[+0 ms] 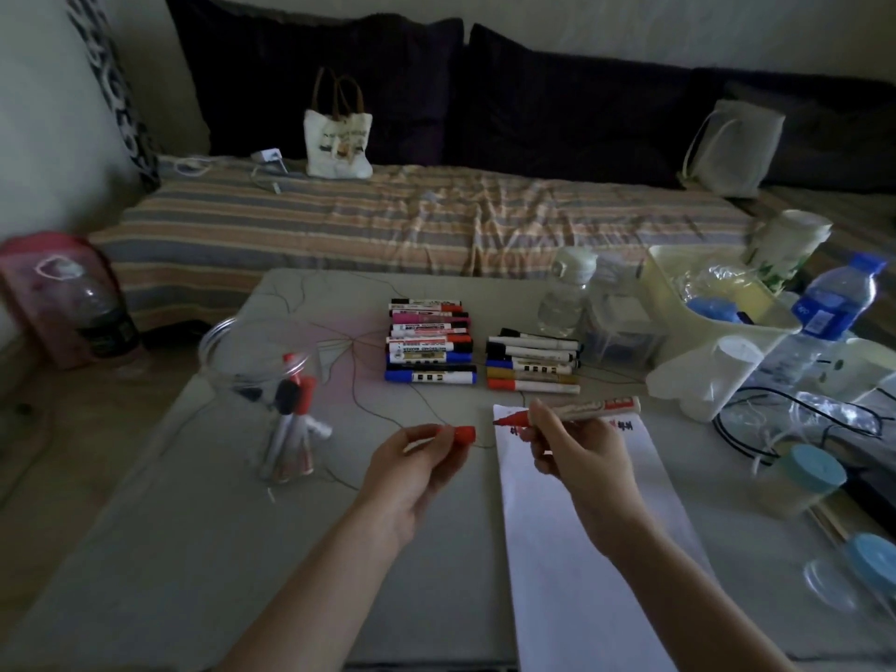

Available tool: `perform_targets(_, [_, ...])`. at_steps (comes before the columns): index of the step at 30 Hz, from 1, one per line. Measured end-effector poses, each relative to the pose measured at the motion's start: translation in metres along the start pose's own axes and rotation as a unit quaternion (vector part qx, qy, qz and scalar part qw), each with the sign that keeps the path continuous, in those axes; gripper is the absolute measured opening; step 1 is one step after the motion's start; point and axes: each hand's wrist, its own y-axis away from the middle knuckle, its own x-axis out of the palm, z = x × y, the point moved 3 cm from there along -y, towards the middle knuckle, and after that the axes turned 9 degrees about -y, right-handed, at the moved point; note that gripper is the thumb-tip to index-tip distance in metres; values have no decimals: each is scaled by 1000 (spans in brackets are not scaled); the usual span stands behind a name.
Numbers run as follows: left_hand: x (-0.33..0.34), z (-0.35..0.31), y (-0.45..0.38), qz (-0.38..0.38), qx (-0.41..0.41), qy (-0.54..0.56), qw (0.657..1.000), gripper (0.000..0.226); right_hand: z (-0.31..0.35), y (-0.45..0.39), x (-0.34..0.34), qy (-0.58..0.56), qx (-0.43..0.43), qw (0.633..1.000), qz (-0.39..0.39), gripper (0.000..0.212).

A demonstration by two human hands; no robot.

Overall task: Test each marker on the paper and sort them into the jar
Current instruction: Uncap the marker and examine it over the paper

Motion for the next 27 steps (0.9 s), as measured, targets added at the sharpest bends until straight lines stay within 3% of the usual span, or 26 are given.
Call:
perform_targets(4, [-4, -5, 0, 18, -8, 57, 998, 10, 0, 4, 11, 43, -6, 999, -18, 20])
perform_targets(18, [2, -9, 0, 28, -21, 37, 999, 19, -2, 1, 21, 45, -22, 999, -12, 22])
perform_targets(22, [8, -7, 3, 50, -4, -20, 999, 22, -7, 1, 25, 59, -23, 998, 9, 20])
perform_targets(27, [9, -5, 6, 10, 47, -45, 998, 20, -14, 1, 27, 17, -3, 1000, 17, 22])
